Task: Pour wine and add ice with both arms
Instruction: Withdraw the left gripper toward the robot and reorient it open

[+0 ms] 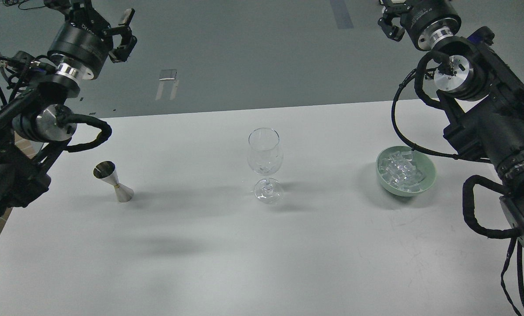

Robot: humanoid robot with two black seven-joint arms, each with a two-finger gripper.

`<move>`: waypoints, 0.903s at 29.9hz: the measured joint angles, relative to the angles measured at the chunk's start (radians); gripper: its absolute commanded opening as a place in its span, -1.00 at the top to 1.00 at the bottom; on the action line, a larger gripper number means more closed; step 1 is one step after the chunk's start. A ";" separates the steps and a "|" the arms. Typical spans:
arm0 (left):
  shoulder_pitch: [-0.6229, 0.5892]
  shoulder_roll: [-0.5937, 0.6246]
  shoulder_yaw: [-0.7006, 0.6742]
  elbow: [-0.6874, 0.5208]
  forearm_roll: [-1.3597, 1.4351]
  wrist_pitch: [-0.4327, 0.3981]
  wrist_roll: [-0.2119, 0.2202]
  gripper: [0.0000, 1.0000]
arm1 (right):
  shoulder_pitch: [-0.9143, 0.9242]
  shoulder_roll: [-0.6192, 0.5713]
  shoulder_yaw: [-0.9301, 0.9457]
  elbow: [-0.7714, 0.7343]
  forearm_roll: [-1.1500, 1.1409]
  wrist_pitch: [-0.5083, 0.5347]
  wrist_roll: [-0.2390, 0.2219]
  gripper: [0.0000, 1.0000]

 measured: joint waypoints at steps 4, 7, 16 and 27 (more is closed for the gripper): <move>0.094 0.111 -0.076 -0.109 -0.079 0.006 -0.001 -0.97 | -0.027 -0.008 0.003 0.038 0.006 0.003 -0.002 -1.00; 0.174 0.204 -0.165 -0.206 -0.151 0.008 0.000 -0.97 | -0.041 -0.012 0.003 0.061 0.006 0.003 -0.003 -1.00; 0.503 0.385 -0.383 -0.422 -0.394 0.007 0.028 -0.96 | -0.056 -0.043 -0.001 0.064 0.006 0.003 -0.004 -1.00; 0.961 0.305 -0.604 -0.623 -0.424 -0.025 0.015 -0.91 | -0.070 -0.064 -0.007 0.058 0.005 -0.002 -0.005 -1.00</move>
